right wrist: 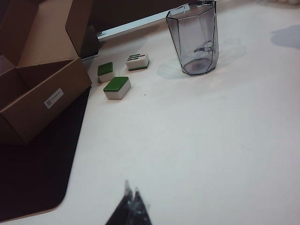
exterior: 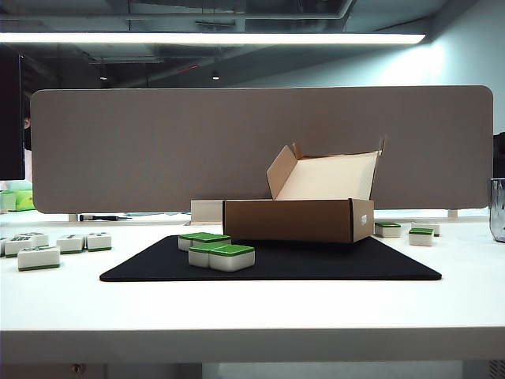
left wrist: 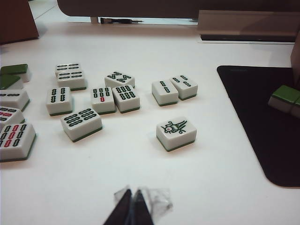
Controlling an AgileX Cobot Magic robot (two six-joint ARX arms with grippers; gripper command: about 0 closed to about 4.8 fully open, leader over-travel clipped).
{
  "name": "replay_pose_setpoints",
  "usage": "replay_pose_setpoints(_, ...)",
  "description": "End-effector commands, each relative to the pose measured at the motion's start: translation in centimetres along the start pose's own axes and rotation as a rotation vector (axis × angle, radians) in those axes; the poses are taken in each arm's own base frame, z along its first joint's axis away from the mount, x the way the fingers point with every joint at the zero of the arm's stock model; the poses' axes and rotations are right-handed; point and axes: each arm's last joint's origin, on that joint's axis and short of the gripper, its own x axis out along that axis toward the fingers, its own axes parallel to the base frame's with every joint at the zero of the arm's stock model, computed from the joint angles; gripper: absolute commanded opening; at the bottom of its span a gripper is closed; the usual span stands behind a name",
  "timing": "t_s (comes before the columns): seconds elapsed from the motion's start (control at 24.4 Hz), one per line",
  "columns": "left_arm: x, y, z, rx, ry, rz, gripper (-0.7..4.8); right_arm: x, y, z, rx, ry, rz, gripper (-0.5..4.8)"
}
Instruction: Pick up four mahjong tiles and put them into the paper box.
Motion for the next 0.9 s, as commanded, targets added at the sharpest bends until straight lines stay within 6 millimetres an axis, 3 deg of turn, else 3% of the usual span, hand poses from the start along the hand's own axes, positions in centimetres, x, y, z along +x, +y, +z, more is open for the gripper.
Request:
replay_pose_setpoints(0.04,0.0,0.0,-0.2,0.001,0.015,-0.005,-0.06,-0.1,0.0,0.1,-0.019,-0.013,0.006,-0.01)
replay_pose_setpoints(0.53,0.0,0.0,-0.2,0.001,0.015,-0.004,-0.06,-0.1,0.1,0.4,-0.046,-0.033,0.011,-0.01)
replay_pose_setpoints(0.9,0.0,0.0,-0.2,0.001,0.015,-0.004,-0.06,-1.1,0.8,3.0,-0.045,-0.140,0.036,-0.02)
